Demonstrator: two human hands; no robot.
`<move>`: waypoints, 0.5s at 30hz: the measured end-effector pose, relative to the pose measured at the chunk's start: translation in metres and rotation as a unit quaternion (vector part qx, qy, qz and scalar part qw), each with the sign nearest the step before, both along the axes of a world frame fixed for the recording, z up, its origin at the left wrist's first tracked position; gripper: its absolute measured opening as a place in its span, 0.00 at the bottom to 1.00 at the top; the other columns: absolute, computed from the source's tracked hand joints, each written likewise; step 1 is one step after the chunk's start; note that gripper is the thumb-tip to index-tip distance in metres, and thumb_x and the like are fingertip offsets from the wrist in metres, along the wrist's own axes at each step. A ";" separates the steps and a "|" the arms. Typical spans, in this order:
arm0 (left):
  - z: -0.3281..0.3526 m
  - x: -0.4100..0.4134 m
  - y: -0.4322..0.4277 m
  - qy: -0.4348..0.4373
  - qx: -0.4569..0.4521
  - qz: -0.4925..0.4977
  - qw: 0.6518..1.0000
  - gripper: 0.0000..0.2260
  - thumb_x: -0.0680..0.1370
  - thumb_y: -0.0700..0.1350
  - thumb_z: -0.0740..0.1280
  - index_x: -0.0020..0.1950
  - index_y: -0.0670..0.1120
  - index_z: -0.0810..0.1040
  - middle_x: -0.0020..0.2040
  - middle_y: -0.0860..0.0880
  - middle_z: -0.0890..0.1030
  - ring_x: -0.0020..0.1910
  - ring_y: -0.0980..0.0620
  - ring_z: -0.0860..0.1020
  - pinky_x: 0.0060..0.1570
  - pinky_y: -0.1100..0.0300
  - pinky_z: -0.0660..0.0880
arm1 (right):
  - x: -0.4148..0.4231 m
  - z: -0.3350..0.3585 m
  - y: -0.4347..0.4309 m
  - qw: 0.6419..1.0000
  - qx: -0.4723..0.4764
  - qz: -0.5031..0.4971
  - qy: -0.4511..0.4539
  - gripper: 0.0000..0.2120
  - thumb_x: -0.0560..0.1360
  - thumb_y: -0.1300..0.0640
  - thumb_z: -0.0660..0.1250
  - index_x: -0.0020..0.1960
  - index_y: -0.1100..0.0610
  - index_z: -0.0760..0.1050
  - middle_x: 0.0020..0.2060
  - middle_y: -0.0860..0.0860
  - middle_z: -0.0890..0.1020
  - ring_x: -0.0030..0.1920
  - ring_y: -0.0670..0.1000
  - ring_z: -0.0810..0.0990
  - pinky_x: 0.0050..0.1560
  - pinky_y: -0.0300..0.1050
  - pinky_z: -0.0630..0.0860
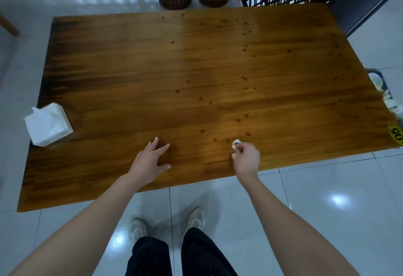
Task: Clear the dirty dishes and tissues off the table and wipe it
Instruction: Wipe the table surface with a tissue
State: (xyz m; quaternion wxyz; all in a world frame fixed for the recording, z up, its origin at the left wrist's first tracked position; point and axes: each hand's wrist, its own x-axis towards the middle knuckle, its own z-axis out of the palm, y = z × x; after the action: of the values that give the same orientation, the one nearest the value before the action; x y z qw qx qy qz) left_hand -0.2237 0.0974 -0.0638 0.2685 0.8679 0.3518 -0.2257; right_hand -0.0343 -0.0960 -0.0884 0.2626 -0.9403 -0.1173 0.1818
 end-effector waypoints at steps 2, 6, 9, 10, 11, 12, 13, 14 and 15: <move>0.002 0.003 -0.001 -0.006 0.001 0.004 1.000 0.33 0.77 0.52 0.69 0.78 0.56 0.56 0.80 0.48 0.48 0.78 0.46 0.49 0.74 0.46 0.55 | -0.017 -0.004 0.016 0.998 0.002 0.066 0.009 0.08 0.78 0.63 0.63 0.52 0.59 0.80 0.50 0.52 0.79 0.43 0.46 0.74 0.42 0.36 0.68; 0.004 0.011 -0.001 -0.006 0.003 -0.002 1.000 0.33 0.77 0.52 0.69 0.78 0.55 0.56 0.80 0.47 0.48 0.78 0.45 0.50 0.75 0.46 0.56 | -0.017 -0.008 0.016 0.995 0.009 0.098 0.011 0.09 0.79 0.63 0.62 0.52 0.59 0.80 0.48 0.52 0.78 0.43 0.47 0.74 0.41 0.38 0.70; 0.004 0.020 0.000 -0.008 0.002 -0.005 1.000 0.33 0.77 0.52 0.68 0.79 0.54 0.56 0.80 0.46 0.48 0.78 0.45 0.50 0.75 0.46 0.56 | 0.017 -0.006 -0.008 0.998 -0.004 0.056 -0.008 0.09 0.78 0.64 0.63 0.53 0.61 0.80 0.50 0.55 0.79 0.47 0.51 0.75 0.45 0.40 0.71; 0.004 0.022 0.000 -0.009 0.001 -0.004 1.000 0.33 0.77 0.52 0.68 0.79 0.54 0.56 0.80 0.47 0.48 0.78 0.45 0.50 0.75 0.46 0.56 | 0.031 -0.004 -0.018 0.999 -0.010 0.027 -0.016 0.09 0.77 0.65 0.63 0.53 0.62 0.81 0.50 0.56 0.79 0.48 0.53 0.76 0.46 0.41 0.71; 0.004 0.025 0.000 -0.011 0.001 -0.004 1.000 0.34 0.77 0.52 0.69 0.79 0.54 0.56 0.80 0.47 0.48 0.78 0.45 0.49 0.75 0.46 0.56 | 0.045 -0.002 -0.029 0.999 -0.016 -0.005 -0.027 0.09 0.77 0.65 0.64 0.53 0.63 0.81 0.50 0.58 0.80 0.49 0.55 0.77 0.47 0.43 0.71; 0.003 0.027 0.000 -0.014 0.002 -0.004 1.000 0.34 0.77 0.52 0.69 0.79 0.54 0.55 0.80 0.47 0.48 0.78 0.45 0.49 0.75 0.46 0.56 | 0.057 -0.001 -0.040 0.998 -0.019 -0.036 -0.037 0.09 0.76 0.66 0.64 0.53 0.64 0.81 0.50 0.59 0.81 0.49 0.57 0.78 0.46 0.44 0.70; 0.002 0.029 0.000 -0.017 0.004 -0.006 1.000 0.35 0.77 0.51 0.69 0.79 0.54 0.55 0.80 0.47 0.48 0.78 0.45 0.49 0.75 0.46 0.56 | 0.068 0.000 -0.050 0.997 -0.020 -0.065 -0.044 0.08 0.76 0.66 0.65 0.52 0.65 0.81 0.49 0.60 0.82 0.48 0.58 0.79 0.45 0.43 0.71; 0.002 0.030 0.001 -0.018 0.008 -0.009 1.000 0.35 0.77 0.51 0.69 0.79 0.54 0.55 0.80 0.47 0.48 0.78 0.45 0.49 0.75 0.46 0.55 | 0.075 0.001 -0.058 0.995 -0.021 -0.089 -0.045 0.08 0.76 0.65 0.65 0.53 0.65 0.81 0.49 0.60 0.82 0.48 0.58 0.80 0.44 0.43 0.72; 0.001 0.032 0.002 -0.018 0.013 -0.012 1.000 0.35 0.77 0.51 0.69 0.79 0.54 0.54 0.80 0.47 0.47 0.78 0.45 0.49 0.75 0.45 0.55 | 0.079 0.002 -0.062 0.993 -0.024 -0.104 -0.041 0.09 0.76 0.65 0.65 0.53 0.65 0.81 0.49 0.60 0.83 0.49 0.58 0.80 0.45 0.45 0.73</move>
State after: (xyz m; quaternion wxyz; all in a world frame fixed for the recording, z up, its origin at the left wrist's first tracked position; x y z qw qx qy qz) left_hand -0.1916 0.0995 -0.0626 0.2605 0.8795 0.3392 -0.2088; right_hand 0.0448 -0.1576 -0.0867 0.2524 -0.9601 -0.0253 0.1176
